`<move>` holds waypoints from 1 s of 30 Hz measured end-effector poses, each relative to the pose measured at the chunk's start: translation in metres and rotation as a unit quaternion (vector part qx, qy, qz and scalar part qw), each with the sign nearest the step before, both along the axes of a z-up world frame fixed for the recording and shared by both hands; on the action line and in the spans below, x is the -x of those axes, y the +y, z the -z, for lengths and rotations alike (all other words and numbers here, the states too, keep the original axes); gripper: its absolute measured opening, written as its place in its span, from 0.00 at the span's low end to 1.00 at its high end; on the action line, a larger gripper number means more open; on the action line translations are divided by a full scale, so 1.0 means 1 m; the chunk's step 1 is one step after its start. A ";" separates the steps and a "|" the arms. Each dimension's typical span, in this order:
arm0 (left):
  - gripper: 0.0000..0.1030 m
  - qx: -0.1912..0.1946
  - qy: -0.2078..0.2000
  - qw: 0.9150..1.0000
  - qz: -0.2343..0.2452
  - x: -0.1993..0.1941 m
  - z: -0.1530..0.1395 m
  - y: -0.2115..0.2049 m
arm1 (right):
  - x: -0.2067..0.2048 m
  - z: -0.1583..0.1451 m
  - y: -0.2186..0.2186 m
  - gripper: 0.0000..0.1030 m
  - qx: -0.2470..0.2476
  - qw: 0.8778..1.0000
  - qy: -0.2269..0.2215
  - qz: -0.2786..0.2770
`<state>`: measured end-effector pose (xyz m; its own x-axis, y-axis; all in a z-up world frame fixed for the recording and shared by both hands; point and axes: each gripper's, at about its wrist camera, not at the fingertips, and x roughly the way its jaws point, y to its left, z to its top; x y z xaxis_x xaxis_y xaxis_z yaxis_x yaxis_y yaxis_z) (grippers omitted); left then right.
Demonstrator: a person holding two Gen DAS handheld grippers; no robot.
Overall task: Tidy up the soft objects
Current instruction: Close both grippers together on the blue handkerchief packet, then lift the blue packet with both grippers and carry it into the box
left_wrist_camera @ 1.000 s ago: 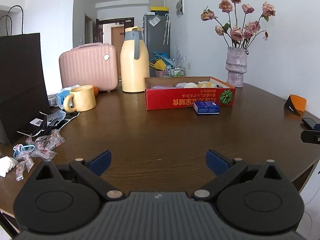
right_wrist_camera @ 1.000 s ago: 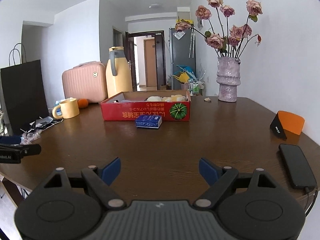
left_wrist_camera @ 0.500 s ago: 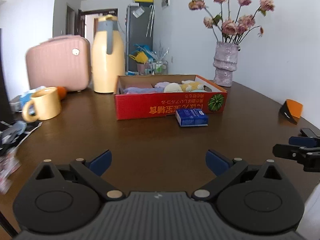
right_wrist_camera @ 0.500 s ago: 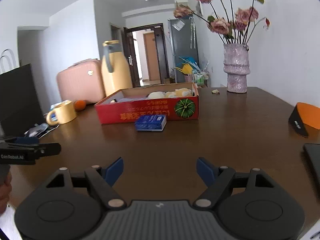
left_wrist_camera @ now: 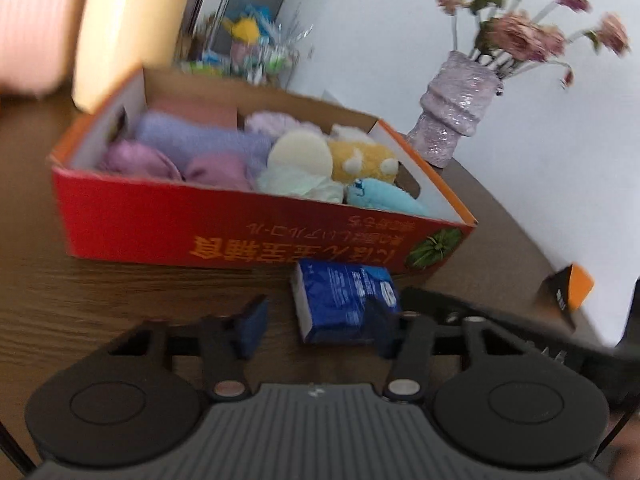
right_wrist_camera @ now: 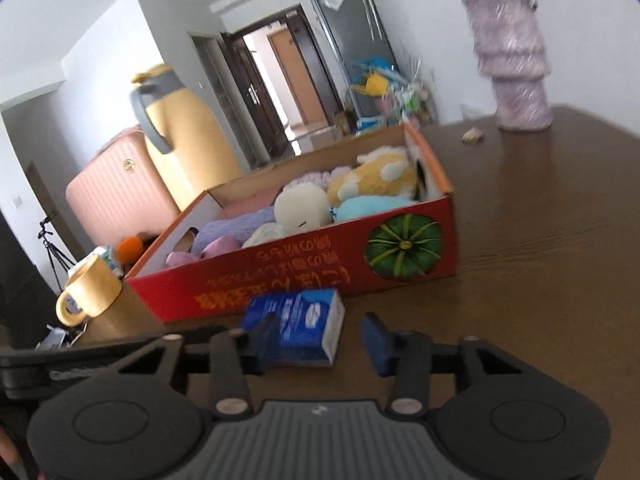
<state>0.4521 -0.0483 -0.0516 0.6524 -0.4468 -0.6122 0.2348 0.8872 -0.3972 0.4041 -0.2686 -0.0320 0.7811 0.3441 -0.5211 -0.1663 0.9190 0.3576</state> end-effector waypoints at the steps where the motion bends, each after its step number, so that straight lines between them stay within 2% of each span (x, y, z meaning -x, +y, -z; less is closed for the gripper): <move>1: 0.26 0.020 0.012 1.000 0.003 -0.007 0.007 0.002 | -0.010 0.004 0.002 0.36 -0.005 1.000 0.004 -0.003; 3: 0.24 0.043 0.019 0.999 0.006 -0.011 0.014 0.006 | -0.024 0.015 0.006 0.25 -0.010 1.000 0.013 -0.004; 6: 0.23 0.046 0.022 0.999 0.010 -0.010 0.014 0.008 | -0.030 0.028 0.003 0.22 -0.042 0.999 0.028 -0.013; 10: 0.22 0.045 0.019 0.999 0.005 -0.008 0.014 0.007 | -0.030 0.031 0.000 0.22 -0.055 0.998 0.024 -0.013; 17: 0.22 0.041 0.015 0.999 0.005 -0.006 0.012 0.004 | -0.027 0.033 0.000 0.21 -0.054 0.998 0.016 -0.018; 20: 0.22 0.025 0.023 0.999 0.009 0.006 0.006 0.002 | -0.026 0.030 0.000 0.17 -0.052 0.998 0.016 -0.018; 22: 0.22 0.003 0.008 1.000 0.025 0.039 -0.003 -0.001 | -0.017 0.023 0.003 0.16 -0.044 0.999 0.019 -0.009; 24: 0.22 -0.010 -0.011 0.999 0.030 0.079 -0.007 0.001 | 0.010 0.013 0.011 0.16 -0.016 1.000 0.001 -0.011; 26: 0.22 -0.003 -0.010 1.000 0.027 0.123 -0.005 0.008 | 0.048 0.006 0.020 0.16 0.010 1.000 -0.021 -0.019; 30: 0.22 0.020 0.012 1.000 0.014 0.203 0.000 0.022 | 0.130 0.013 0.021 0.16 -0.017 0.999 -0.002 -0.031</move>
<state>0.2488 -0.0261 -0.0511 0.6243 -0.4892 -0.6091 0.2491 0.8636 -0.4383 0.2744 -0.2476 -0.0455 0.7598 0.4088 -0.5056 -0.2239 0.8945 0.3869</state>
